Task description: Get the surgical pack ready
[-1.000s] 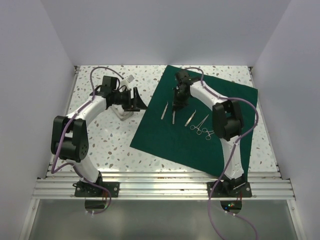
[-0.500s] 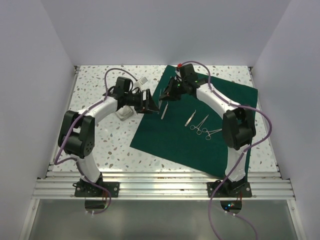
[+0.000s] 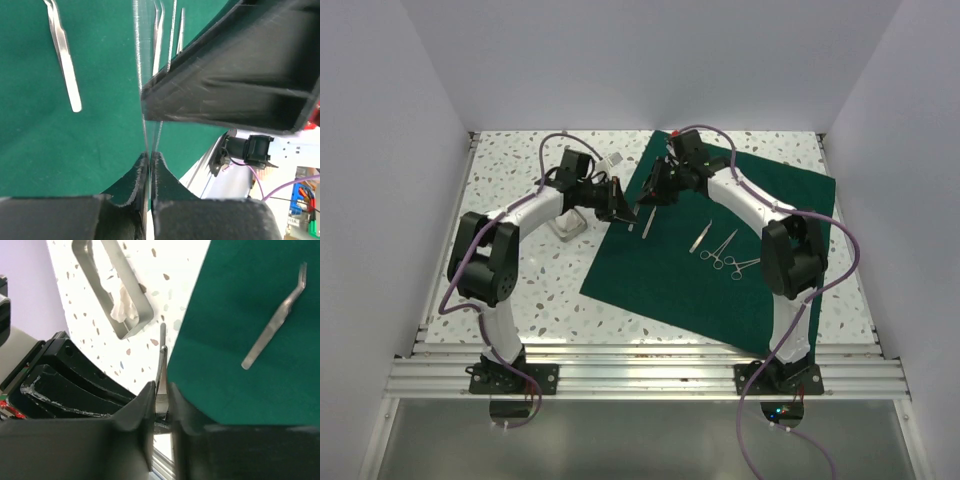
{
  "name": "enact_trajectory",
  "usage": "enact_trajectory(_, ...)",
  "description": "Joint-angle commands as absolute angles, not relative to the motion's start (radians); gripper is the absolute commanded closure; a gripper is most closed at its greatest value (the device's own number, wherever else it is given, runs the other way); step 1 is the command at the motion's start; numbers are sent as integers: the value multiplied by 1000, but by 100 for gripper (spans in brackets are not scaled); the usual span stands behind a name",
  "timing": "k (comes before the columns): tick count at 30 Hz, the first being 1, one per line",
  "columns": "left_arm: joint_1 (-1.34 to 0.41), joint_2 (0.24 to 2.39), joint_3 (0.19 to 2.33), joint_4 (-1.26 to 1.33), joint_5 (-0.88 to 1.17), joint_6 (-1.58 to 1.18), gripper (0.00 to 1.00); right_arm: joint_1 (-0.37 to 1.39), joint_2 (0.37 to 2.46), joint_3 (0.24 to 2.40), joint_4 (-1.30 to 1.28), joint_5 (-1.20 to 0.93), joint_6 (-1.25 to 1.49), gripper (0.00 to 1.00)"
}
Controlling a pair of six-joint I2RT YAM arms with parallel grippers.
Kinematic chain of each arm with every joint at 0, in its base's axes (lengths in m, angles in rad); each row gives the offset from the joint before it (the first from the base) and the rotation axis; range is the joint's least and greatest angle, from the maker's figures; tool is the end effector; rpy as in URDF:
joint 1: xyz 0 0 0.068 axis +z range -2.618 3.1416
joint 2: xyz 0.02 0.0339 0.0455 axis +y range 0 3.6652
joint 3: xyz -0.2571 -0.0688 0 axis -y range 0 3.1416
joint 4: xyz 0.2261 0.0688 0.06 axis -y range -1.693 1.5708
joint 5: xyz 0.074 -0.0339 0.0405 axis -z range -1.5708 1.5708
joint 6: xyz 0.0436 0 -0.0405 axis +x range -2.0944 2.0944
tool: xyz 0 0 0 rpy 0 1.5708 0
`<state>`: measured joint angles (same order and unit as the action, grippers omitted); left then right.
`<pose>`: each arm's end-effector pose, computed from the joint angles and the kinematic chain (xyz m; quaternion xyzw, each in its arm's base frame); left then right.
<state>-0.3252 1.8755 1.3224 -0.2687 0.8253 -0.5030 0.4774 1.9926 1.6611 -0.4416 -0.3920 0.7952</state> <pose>0.3608 -0.1555 0.2152 0.0704 0.8622 -0.4765 0.1566 0.3835 0.2171 0.2514 0.0683 0.9044 0.3707 0.1997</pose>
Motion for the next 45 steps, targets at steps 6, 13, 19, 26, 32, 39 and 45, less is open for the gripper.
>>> enact_trajectory(6, -186, 1873, 1408, -500, 511, -430, 100, 416, 2000, 1922, -880, -75, 649, 33)
enact_trajectory(13, -80, 1864, 1434, -613, 227, -515, 100, 336, 1921, 1764, -853, -80, 629, 31)
enact_trajectory(19, -78, 1875, 1431, -643, 115, -627, 100, 330, 1956, 1772, -854, -127, 620, 31)
enact_trajectory(26, -55, 1891, 1430, -640, 92, -693, 100, 330, 1957, 1747, -841, -146, 609, 31)
enact_trajectory(32, -52, 1956, 1468, -623, 169, -699, 100, 330, 1963, 1732, -830, -169, 607, 31)
enact_trajectory(39, -52, 1983, 1496, -623, 206, -696, 72, 331, 2000, 1736, -810, -192, 633, 31)
enact_trajectory(45, -52, 1933, 1450, -618, 207, -672, 51, 368, 2071, 1767, -769, -210, 689, 31)
